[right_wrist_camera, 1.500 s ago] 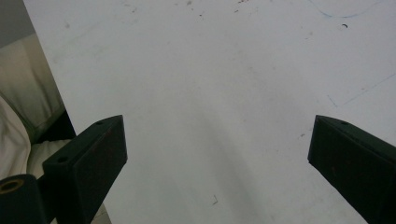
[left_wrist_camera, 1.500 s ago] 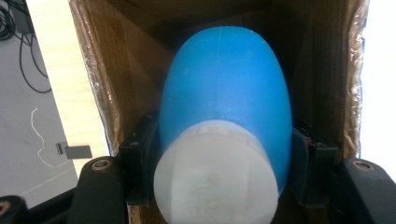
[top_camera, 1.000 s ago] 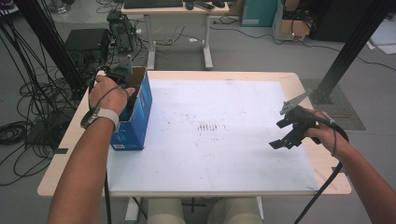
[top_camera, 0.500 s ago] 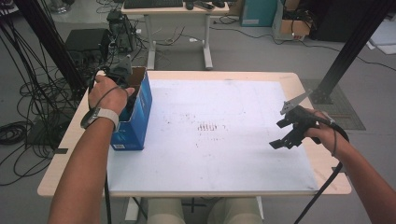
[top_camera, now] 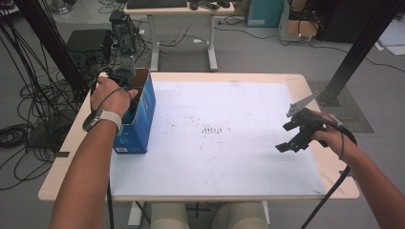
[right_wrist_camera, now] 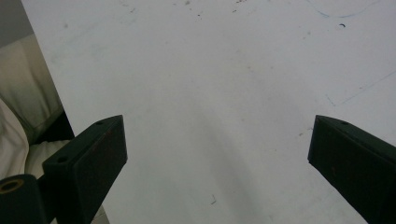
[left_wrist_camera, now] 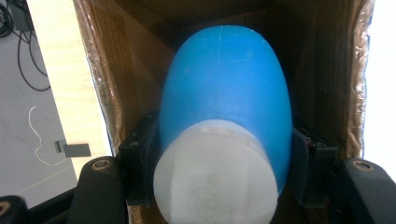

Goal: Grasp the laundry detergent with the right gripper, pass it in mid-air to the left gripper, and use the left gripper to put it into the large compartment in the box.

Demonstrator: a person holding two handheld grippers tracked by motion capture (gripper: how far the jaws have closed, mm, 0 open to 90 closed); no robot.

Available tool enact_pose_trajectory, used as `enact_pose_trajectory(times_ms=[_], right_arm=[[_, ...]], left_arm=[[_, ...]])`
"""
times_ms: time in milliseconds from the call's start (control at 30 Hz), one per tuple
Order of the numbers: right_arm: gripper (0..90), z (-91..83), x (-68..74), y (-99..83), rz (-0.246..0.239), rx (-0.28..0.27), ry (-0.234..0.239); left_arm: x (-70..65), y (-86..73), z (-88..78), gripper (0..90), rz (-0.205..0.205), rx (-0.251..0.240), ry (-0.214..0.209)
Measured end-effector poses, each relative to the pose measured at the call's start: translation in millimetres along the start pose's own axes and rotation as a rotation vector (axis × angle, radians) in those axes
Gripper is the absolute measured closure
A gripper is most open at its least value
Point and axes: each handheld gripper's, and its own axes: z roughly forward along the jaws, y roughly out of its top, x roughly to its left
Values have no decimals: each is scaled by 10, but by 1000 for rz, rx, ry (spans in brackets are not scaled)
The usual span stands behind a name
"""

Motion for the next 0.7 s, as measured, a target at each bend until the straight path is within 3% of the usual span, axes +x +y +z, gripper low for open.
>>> enact_pose_trajectory(times_ms=[700], right_arm=[[48, -16, -4, 4, 0, 2, -1]], left_arm=[[-4, 0, 1, 377, 1, 3, 4]])
